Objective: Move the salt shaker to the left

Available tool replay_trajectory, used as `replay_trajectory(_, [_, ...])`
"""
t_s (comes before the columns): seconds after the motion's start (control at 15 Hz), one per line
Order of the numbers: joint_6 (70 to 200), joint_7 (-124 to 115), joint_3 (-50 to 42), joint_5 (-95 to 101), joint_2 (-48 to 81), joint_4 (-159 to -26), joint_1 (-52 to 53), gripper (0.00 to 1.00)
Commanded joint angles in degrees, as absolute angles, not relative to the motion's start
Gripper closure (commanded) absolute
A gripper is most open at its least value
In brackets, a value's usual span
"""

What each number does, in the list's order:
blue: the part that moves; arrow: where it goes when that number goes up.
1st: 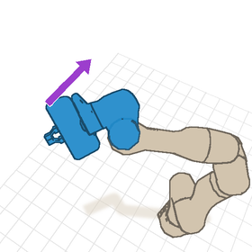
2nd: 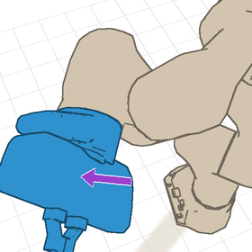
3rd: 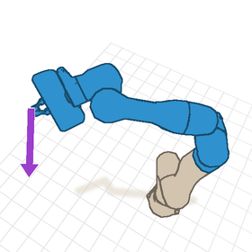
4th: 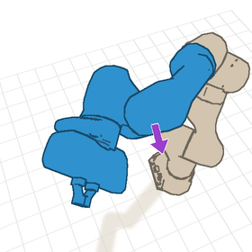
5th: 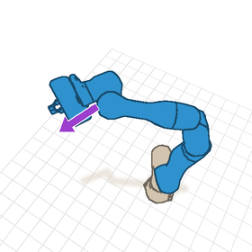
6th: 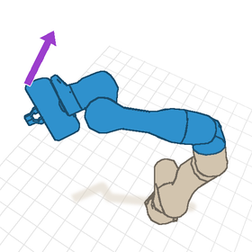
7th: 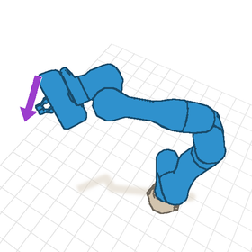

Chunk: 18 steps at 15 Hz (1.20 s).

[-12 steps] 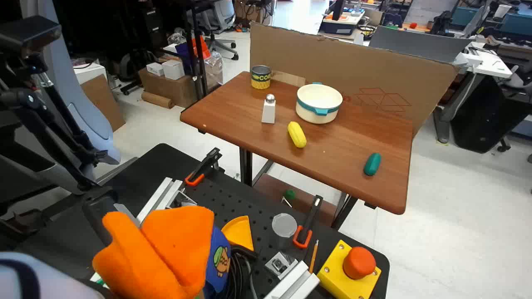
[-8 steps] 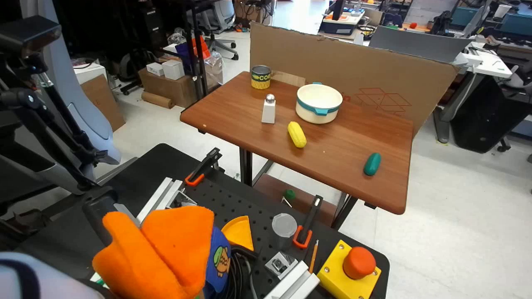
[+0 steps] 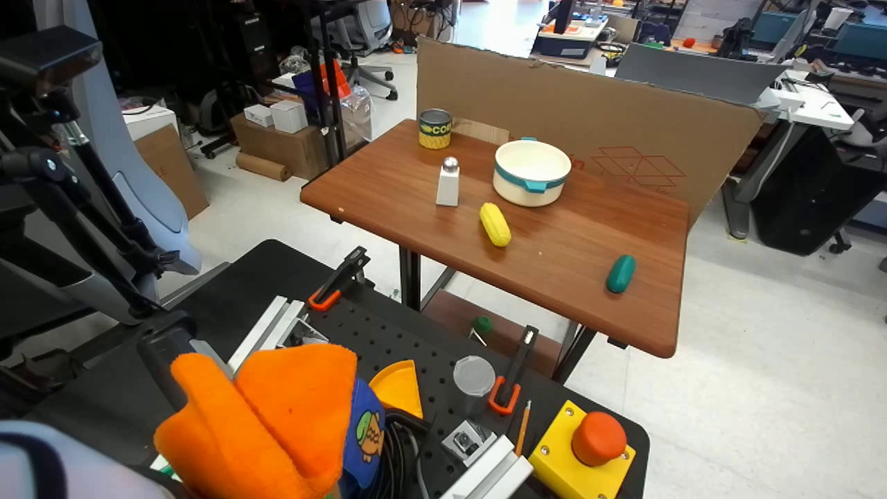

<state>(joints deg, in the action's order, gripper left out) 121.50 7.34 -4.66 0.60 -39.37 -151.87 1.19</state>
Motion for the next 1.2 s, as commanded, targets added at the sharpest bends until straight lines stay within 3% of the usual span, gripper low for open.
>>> replay_trajectory(0.0, [121.33, 7.55, -4.29, 0.31, -39.34, -151.75, 0.8, 0.0])
replay_trajectory(0.33, [124.45, 5.8, -3.06, -0.07, -33.5, -150.02, 1.42, 0.0])
replay_trajectory(1.13, [137.51, -1.95, 2.22, 0.87, 1.95, -135.96, 2.63, 0.0])
